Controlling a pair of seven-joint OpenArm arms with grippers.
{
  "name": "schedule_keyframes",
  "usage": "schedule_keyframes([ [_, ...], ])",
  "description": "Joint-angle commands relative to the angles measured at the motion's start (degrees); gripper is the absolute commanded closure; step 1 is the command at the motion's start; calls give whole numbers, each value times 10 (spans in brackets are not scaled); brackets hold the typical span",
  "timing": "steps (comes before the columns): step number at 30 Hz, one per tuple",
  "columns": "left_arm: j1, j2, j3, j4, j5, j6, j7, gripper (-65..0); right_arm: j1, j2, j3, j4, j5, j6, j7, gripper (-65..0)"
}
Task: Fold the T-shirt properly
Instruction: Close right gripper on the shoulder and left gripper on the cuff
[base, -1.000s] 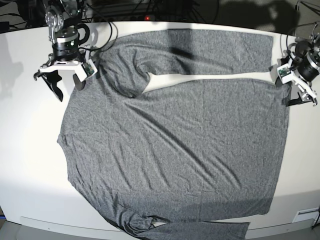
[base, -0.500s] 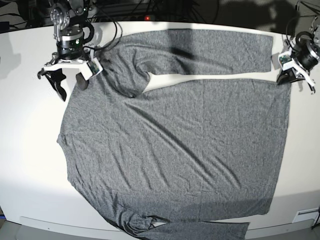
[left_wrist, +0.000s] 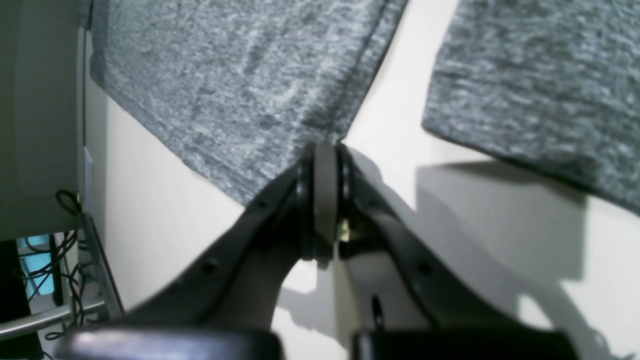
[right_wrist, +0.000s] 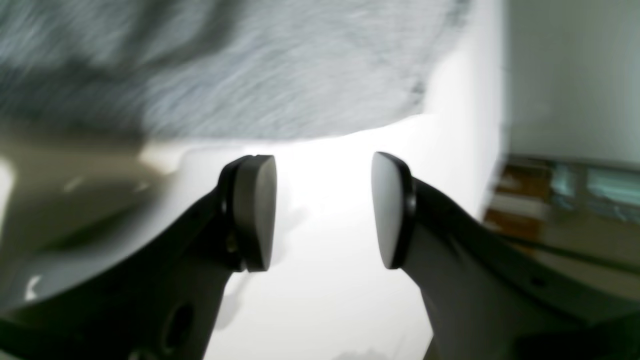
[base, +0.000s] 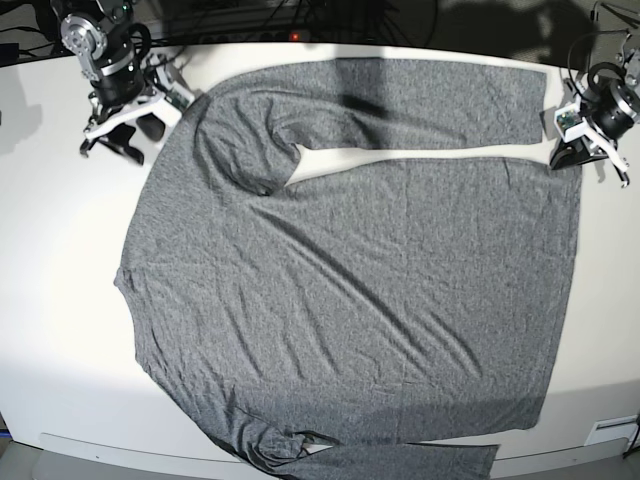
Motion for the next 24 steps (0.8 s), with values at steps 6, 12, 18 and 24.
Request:
schedule_keyframes([
  [6,8,-5,6,-3,15,-37,19,0,-17,23,4,19,57,89,10,-371],
  [12,7,-5,6,-3,15,-36,19,0,1,22,4,19,53,122,24,-373],
  [18,8,-5,6,-3,15,-37,19,0,43,22,4,15,51,186,45,-341],
  [24,8,-5,6,-3,15,-37,19,0,54,22,3,14,52,278,85,-341],
])
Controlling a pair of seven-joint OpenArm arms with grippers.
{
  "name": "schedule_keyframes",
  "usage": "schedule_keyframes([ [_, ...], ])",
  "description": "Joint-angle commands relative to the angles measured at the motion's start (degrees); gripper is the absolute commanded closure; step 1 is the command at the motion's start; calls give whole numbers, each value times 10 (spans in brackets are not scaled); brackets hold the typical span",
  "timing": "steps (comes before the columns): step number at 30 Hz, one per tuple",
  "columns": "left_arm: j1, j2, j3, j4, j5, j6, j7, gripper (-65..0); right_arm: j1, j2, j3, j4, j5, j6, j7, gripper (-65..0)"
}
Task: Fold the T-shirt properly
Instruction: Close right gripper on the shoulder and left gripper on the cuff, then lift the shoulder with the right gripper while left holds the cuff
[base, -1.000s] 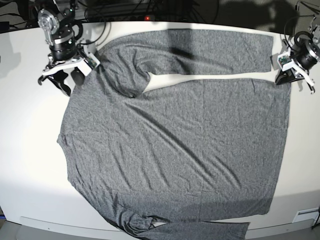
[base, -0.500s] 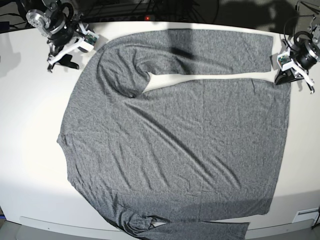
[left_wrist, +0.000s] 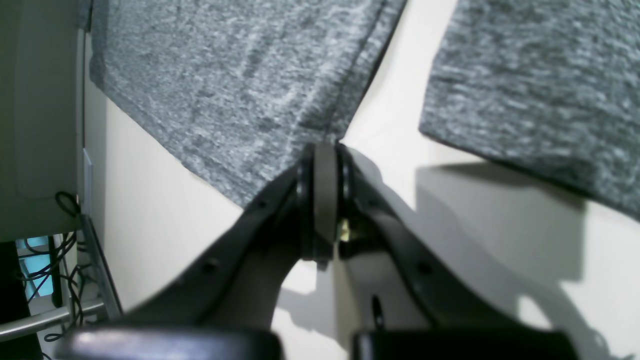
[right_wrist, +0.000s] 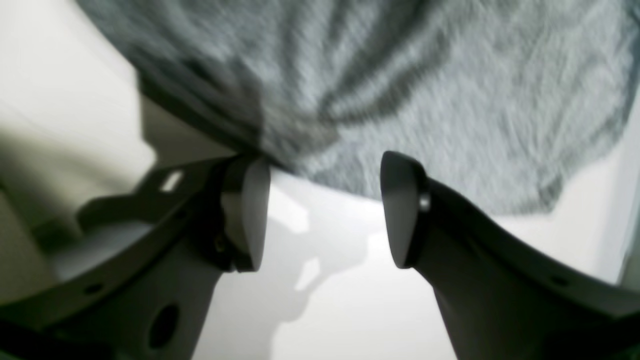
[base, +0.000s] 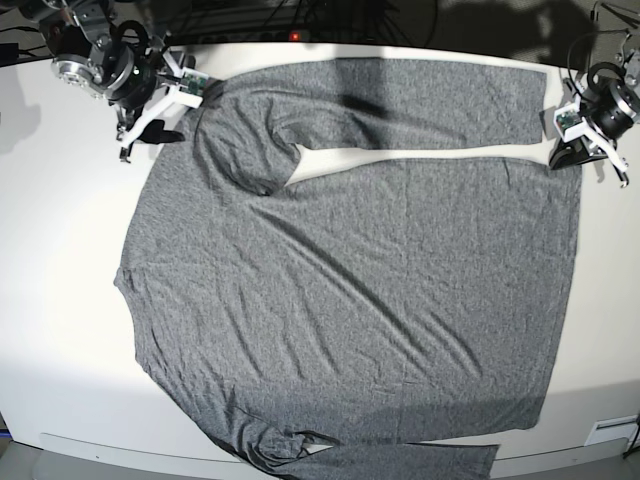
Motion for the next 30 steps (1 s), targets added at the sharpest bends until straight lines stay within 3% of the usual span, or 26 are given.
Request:
schedule_keyframes([
  [1,8,-5,6,-3,15,-37,21,0,0,8,1,3,0,5,4,-341],
  [11,8,2,6,-3,15,-37,21,0,27,2,-51,-76,-20,-5,9,-325],
  [16,8,2,6,-3,15,-37,21,0,27,2,-99,-76,-37,-2,2,-98],
  [21,8,2,6,-3,15,-37,21,0,26,2,-117,-76,-36,-3,2,0],
  [30,8,-4,5,2,15,-36,22,0,27,2,-116,-58,56,-7,-21,0],
])
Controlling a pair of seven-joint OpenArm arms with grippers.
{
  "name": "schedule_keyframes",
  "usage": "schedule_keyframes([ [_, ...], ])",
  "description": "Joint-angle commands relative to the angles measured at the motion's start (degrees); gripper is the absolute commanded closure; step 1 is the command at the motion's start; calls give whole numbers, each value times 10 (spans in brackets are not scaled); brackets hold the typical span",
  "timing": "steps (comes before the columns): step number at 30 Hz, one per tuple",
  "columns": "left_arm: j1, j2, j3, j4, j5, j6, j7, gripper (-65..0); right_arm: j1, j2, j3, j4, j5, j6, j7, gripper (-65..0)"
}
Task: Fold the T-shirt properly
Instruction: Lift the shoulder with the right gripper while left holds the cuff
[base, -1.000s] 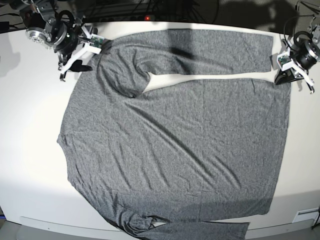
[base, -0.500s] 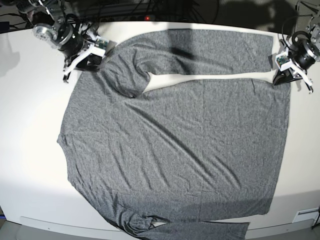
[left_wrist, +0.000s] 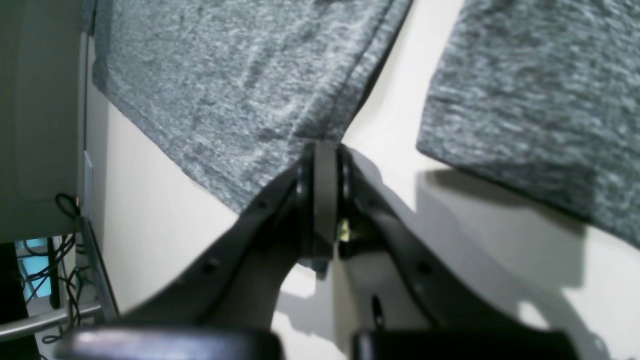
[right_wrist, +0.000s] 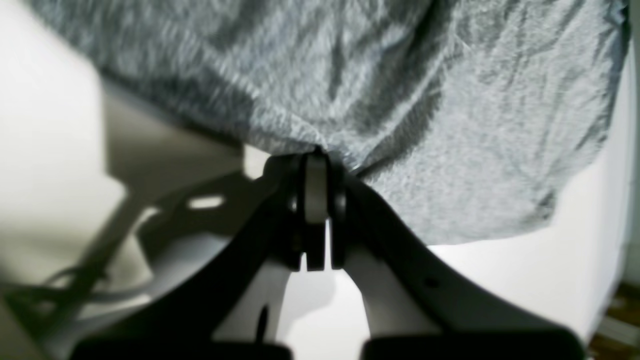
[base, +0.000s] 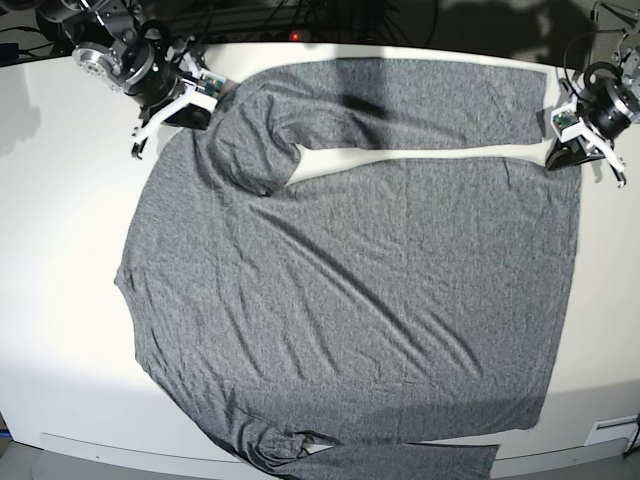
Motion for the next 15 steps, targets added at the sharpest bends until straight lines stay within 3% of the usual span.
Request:
schedule_keyframes([
  [1,7,-11,5,1,16,-36,25,0,-8,5,-5,6,18,29,-18,0],
  [6,8,-34,5,27,15,-14,59,0,-7,5,-5,43,71,15,-65,0],
  [11,8,-61,5,58,15,-4,72,0,-7,5,-4,66,87,8,-85,0],
  [15,6,-70,5,80,15,-4,74,0,-7,5,-4,66,87,-49,-111,0],
])
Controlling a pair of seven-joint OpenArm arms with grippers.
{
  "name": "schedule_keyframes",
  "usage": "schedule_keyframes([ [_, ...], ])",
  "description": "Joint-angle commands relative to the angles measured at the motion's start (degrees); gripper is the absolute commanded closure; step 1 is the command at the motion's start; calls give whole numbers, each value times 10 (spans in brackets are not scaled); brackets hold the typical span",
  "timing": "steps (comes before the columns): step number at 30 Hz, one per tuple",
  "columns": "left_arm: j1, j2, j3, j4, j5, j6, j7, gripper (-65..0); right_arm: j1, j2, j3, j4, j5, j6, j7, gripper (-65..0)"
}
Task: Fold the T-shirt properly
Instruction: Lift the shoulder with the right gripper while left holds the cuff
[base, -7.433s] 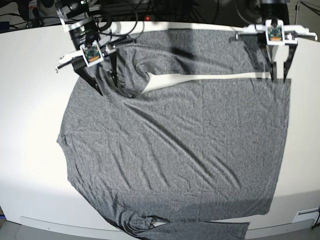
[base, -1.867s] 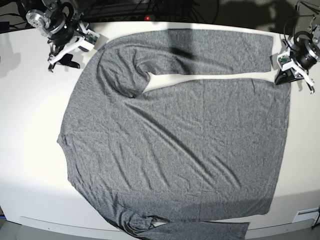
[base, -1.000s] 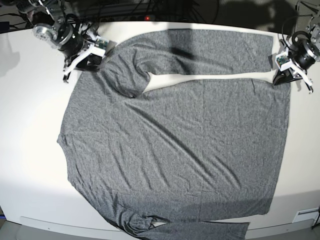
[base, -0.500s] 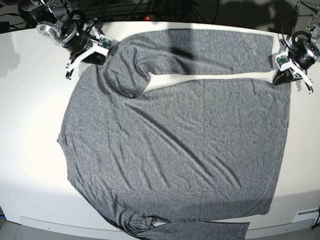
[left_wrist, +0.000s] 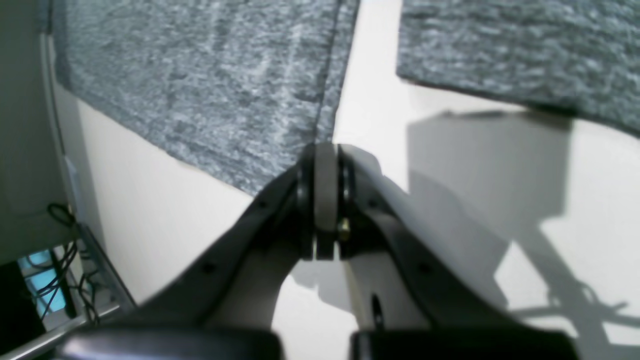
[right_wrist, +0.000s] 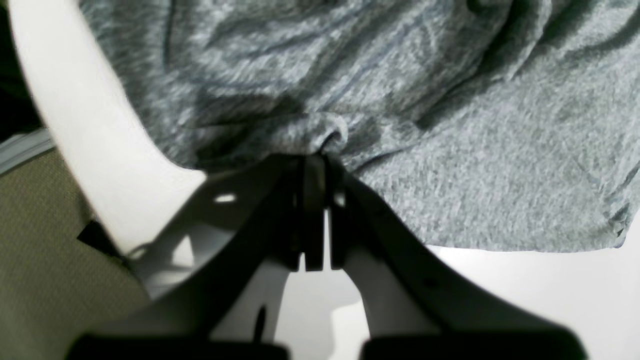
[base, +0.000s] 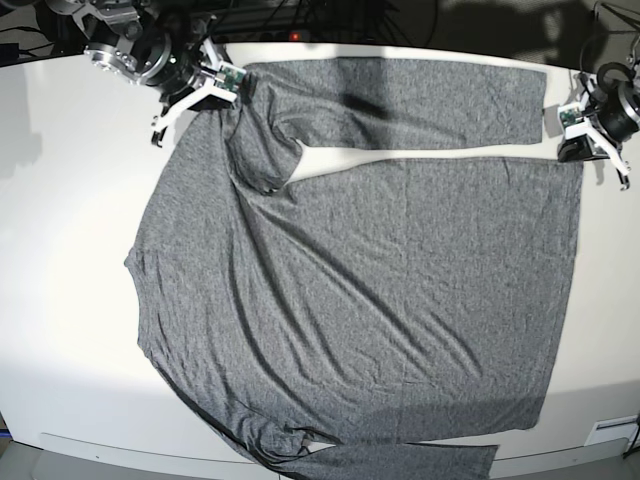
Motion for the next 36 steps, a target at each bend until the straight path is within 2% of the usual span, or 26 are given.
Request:
schedule_keyframes([
  [1,0,-16,-2,9,2,0,4,0,-1,7,1,7,1,-12,-12,0],
  [6,0,-16,-2,20,2,24,45,0,-1,7,1,7,1,-16,-12,0],
  [10,0,-16,-2,20,2,26,85,0,-1,7,1,7,1,-16,-12,0],
  [13,0,-16,-2,19,2,26,87,-220,-1,7,1,7,1,-16,-12,0],
  [14,0,-16,-2,19,2,26,87,-264,-1,7,1,7,1,-16,-12,0],
  [16,0,-16,-2,19,2,26,88,-284,-1,7,1,7,1,-16,-12,0],
  [22,-7,-5,-2,17,37,25,85,-284,-1,7,1,7,1,-16,-12,0],
  [28,-37,37,-2,-29,46,16,86,-272,-1,7,1,7,1,-16,-12,0],
  [30,-41,42,-2,-47,91,8,86,-216,-1,7,1,7,1,-16,-12,0],
  [32,-41,42,-2,-60,123,8,85,-105,-1,7,1,7,1,-16,-12,0],
  [34,-40,41,-2,-67,127,8,89,0,-1,7,1,7,1,-16,-11,0],
  [36,-39,41,-2,-68,127,8,99,0,-1,7,1,7,1,-16,-11,0],
])
